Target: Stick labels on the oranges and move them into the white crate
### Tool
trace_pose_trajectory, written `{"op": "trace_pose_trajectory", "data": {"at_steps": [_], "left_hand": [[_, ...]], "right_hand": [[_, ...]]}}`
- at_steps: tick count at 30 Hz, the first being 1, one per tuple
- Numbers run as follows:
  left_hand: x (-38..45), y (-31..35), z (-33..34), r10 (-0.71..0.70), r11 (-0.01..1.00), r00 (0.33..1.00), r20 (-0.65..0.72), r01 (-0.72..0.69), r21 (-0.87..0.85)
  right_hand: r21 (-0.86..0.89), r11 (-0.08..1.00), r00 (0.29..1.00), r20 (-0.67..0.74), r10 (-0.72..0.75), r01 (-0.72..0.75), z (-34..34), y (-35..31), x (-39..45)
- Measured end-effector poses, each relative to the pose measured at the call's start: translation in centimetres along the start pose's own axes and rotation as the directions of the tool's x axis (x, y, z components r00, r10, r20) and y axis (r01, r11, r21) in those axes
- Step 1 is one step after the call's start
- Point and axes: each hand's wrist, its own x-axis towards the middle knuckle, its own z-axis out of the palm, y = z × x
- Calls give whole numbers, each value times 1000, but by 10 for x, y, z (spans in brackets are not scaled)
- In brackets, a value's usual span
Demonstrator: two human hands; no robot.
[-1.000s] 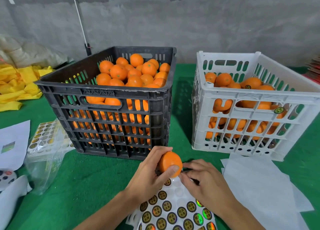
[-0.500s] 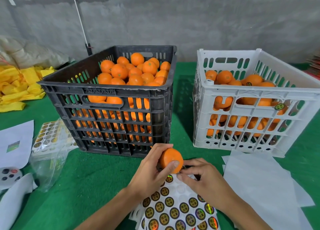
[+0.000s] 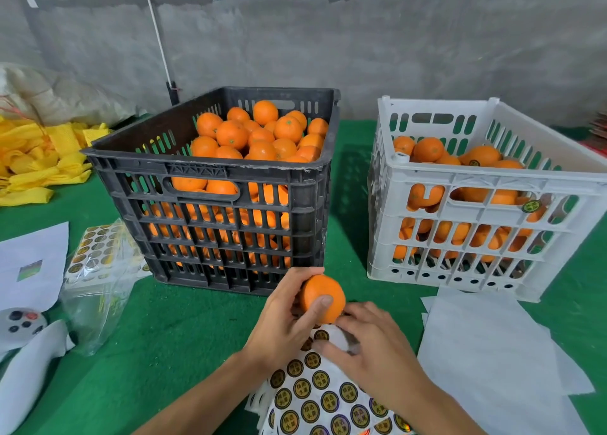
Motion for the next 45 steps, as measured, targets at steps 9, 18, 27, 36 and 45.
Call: {"op": "trace_pose_trajectory", "data": {"at_steps": [9,18,27,36,45], "left_hand": [[-1,5,-1,27,997,994,-103,-33,-64],[0,4,-2,35,999,991,-126,-38,-20],[1,5,-1,63,997,997,-45,-65,-34],[-1,6,-2,46,999,997,-64,-47,-12],[4,27,-2,-105,984,988,-115,87,-154]], "right_hand": [[25,1000,1000,-15,17,-17,9,-8,10],[5,993,974,-195,-118,121,3,-18,-2],[578,813,921,-349,173,66,-13,-19,4],[192,979,959,-258,114,-65,-2,-9,1],[-142,967,913,-324,-248,212,-2,-6,5]]}}
